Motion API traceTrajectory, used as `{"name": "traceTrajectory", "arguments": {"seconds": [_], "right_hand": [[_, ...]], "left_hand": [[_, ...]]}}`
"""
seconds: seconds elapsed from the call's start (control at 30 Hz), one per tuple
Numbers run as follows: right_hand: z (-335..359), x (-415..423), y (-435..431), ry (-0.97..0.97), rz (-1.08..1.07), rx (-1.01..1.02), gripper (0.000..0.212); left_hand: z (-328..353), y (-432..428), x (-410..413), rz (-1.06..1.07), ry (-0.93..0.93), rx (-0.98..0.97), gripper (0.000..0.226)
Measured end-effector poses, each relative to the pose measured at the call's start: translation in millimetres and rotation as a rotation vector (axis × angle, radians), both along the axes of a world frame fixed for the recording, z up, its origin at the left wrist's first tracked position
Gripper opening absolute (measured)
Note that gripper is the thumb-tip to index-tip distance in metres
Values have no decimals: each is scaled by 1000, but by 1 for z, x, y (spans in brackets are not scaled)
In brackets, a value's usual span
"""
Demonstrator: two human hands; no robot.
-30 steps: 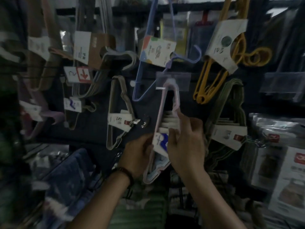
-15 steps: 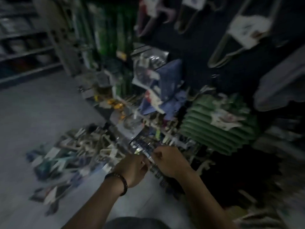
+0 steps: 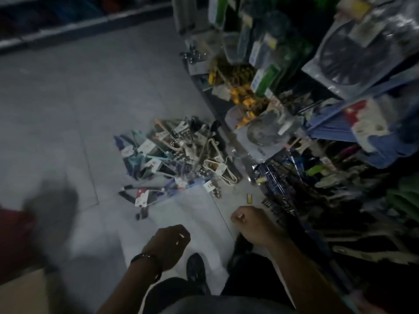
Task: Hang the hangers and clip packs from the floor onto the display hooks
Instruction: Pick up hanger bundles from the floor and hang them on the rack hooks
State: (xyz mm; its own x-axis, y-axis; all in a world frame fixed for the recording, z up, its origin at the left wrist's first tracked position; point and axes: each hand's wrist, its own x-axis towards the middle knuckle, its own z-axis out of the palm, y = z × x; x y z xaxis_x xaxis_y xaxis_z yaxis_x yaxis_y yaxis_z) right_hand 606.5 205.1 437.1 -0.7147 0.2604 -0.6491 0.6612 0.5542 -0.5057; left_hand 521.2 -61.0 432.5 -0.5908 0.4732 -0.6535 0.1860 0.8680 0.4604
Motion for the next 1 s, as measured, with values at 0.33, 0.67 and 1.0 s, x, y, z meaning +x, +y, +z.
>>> {"name": "traceTrajectory", "arguments": {"seconds": [0.33, 0.67, 1.0], "right_hand": [[-177, -191, 80, -137, 22, 28, 24], [-510, -317, 170, -386, 135, 163, 44], [-750, -334, 192, -289, 29, 522, 130]], "left_hand": [[-135, 71, -160, 127, -86, -56, 9], [-449, 191, -302, -45, -131, -141, 39], [-695, 230, -365, -40, -42, -77, 58]]}}
